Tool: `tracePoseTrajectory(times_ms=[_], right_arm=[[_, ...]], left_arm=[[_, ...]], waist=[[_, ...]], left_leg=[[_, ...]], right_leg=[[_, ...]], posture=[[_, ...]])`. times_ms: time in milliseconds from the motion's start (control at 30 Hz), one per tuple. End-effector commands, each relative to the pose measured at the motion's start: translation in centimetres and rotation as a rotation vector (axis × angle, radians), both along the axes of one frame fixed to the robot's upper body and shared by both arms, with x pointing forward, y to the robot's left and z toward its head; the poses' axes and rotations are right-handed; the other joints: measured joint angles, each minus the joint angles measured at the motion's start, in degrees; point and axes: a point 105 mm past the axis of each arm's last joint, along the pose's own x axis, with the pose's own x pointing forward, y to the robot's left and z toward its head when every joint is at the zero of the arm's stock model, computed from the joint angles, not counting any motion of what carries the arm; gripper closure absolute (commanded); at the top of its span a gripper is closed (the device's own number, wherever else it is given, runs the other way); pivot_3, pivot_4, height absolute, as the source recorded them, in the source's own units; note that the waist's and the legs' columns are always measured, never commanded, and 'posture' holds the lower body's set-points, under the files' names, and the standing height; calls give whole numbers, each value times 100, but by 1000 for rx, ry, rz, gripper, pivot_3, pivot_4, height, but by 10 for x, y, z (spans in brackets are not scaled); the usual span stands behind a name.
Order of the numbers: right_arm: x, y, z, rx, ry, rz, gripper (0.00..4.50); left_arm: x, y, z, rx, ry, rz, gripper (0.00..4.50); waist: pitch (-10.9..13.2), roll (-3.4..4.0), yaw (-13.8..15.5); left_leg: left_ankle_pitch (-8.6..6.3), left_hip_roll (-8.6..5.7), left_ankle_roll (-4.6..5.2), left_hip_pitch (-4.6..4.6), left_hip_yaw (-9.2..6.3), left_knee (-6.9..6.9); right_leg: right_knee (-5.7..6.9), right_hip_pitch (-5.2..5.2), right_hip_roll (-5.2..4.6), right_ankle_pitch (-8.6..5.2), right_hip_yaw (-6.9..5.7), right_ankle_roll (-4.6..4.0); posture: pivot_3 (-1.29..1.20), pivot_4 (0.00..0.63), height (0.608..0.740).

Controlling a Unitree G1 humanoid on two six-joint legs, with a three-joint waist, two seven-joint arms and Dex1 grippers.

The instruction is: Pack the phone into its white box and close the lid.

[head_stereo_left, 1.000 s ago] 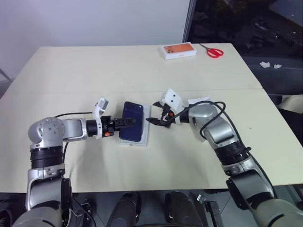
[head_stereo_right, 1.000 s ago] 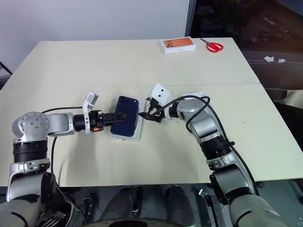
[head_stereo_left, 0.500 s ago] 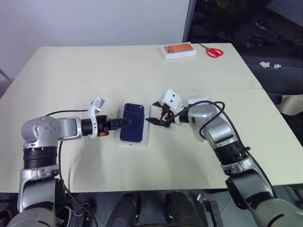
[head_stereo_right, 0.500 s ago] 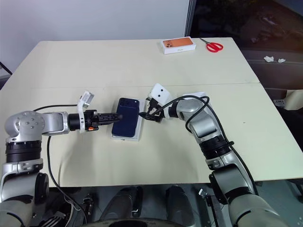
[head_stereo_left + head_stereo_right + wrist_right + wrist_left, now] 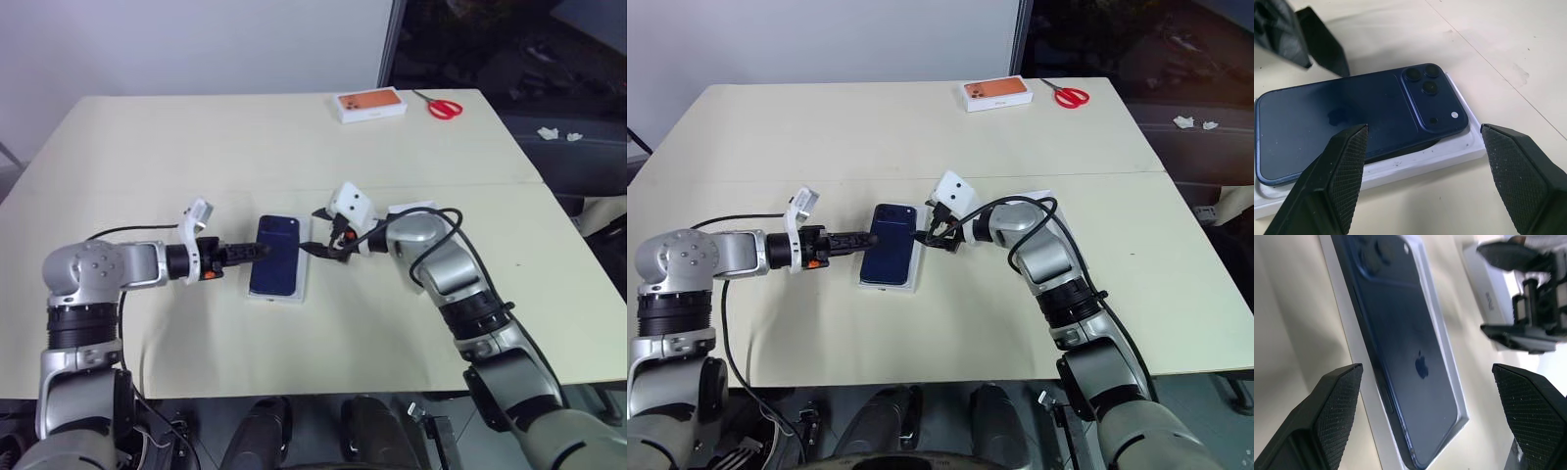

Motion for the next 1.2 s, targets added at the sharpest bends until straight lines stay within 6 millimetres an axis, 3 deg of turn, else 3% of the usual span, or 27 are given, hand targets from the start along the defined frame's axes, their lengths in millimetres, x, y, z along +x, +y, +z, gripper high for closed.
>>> tracePoseTrajectory(times_ms=[33, 233, 600, 833, 867, 967, 1033, 1133, 1167, 1200], right_arm=[[0, 2, 11, 11, -43, 12, 648], [0, 3, 11, 8, -43, 13, 648], [-1, 0, 10, 6, -39, 10, 648], [-7, -22, 6, -29, -28, 0, 648], [-9, -22, 5, -32, -24, 3, 648], [-15, -20, -2, -48, -29, 16, 1553], [-15, -20, -7, -71, -36, 13, 2610], [-15, -23, -28, -182, -65, 14, 4176], [-16, -23, -34, -210, -73, 19, 4500], [-16, -22, -37, -232, -85, 24, 4500]], left_arm=[[5, -7, 10, -13, -59, -5, 31], [4, -19, 9, -26, -67, -22, 31], [8, 1, 18, -7, -116, 46, 31], [12, 46, 7, 153, -169, 167, 31], [12, 48, 9, 145, -176, 175, 275], [14, 49, 4, 186, -192, 188, 1382], [16, 50, -6, 246, -197, 195, 2457], [14, 35, -23, 300, -198, 141, 3991], [13, 29, -28, 296, -196, 121, 4476], [13, 25, -32, 295, -191, 111, 4476]], waist=[[0, 0, 2], [0, 0, 7], [0, 0, -5], [0, 0, 6], [0, 0, 9], [0, 0, 17], [0, 0, 17], [0, 0, 19], [0, 0, 18], [0, 0, 22]], left_leg=[[0, -1, 0, 0, 0, 0], [0, -1, 0, 0, 0, 1], [0, 0, 0, 0, 0, 0], [0, 0, 0, 0, 1, -1], [-2, 0, 3, 0, 1, 0], [-13, 0, 22, -1, 0, 0], [-12, -1, 21, -1, 1, 0], [-11, -1, 19, 0, 1, 0], [-11, -1, 18, 0, 1, 0], [-10, -1, 16, 0, 2, -1]], right_leg=[[0, 0, -1, 0, 0, 0], [0, 1, -1, 0, 0, 0], [1, -1, 1, 0, 0, 0], [0, -1, -1, 0, 1, 0], [0, 0, -1, 0, 1, 0], [0, 0, -1, 0, 0, 0], [0, 1, -2, 0, 1, 0], [0, 0, -3, 0, 1, 0], [0, 0, -3, 0, 1, 0], [0, 1, -3, 0, 1, 0]], posture=[[0, 150, 740], [0, 150, 740], [0, 150, 740], [0, 150, 740], [0, 150, 740], [0, 150, 740], [0, 150, 740], [0, 150, 740], [0, 150, 740], [0, 150, 740]])
